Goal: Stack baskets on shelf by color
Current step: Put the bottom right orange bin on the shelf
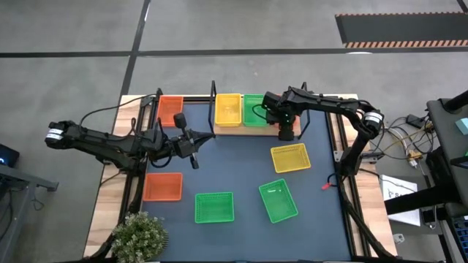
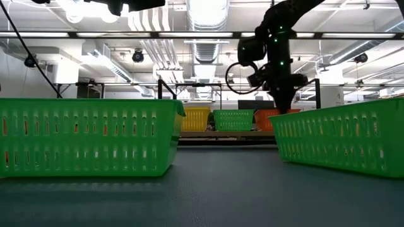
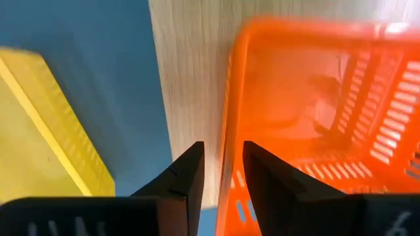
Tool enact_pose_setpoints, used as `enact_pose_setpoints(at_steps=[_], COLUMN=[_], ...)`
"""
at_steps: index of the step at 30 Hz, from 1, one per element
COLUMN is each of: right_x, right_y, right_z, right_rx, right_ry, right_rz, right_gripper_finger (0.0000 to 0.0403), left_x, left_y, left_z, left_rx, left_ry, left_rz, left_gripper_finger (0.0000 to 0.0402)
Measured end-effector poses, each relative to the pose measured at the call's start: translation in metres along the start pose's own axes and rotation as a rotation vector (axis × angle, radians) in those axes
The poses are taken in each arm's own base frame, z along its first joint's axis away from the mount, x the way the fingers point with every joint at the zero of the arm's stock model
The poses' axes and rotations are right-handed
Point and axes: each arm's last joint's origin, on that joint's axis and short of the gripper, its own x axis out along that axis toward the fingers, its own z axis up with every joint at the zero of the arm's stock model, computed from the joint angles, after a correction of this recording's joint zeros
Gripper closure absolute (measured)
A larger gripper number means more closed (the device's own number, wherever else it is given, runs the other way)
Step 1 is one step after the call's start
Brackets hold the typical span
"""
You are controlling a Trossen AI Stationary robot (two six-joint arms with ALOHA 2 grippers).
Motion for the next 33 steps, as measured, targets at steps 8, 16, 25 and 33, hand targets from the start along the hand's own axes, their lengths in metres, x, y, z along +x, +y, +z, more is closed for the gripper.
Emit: enact_pose_setpoints(at_steps=[8, 16, 25, 33], right_x=[-0.0002, -0.0003, -0.0004, -0.0004], right_y=[0.002, 0.0022, 0.0009, 0.0011], right_z=[-0.0057, -0.0067, -0.0071, -0.0069], right_rx=[-0.011, -0.059, -0.073, -0.026], right_ry=[0.064, 0.076, 0.094, 0.089], right_rz=[0.009, 0.009, -0.03, -0.026], right_gripper_finger=[0.0332, 0.0386, 0.0392, 0.0386], left_x=[0.0, 0.0, 0.0, 0.0], left_y=[-0.0001, 0.0, 0.0, -0.0001], left_z=[-0.0001, 0.0, 0.0, -0.0001], left_rx=[0.0, 0.0, 0.0, 0.0], left_ry=[0.0, 0.0, 0.0, 0.0], left_rz=[0.0, 0.0, 0.0, 0.0], left_gripper_finger=[0.0402, 0.0402, 0.0402, 0.0402])
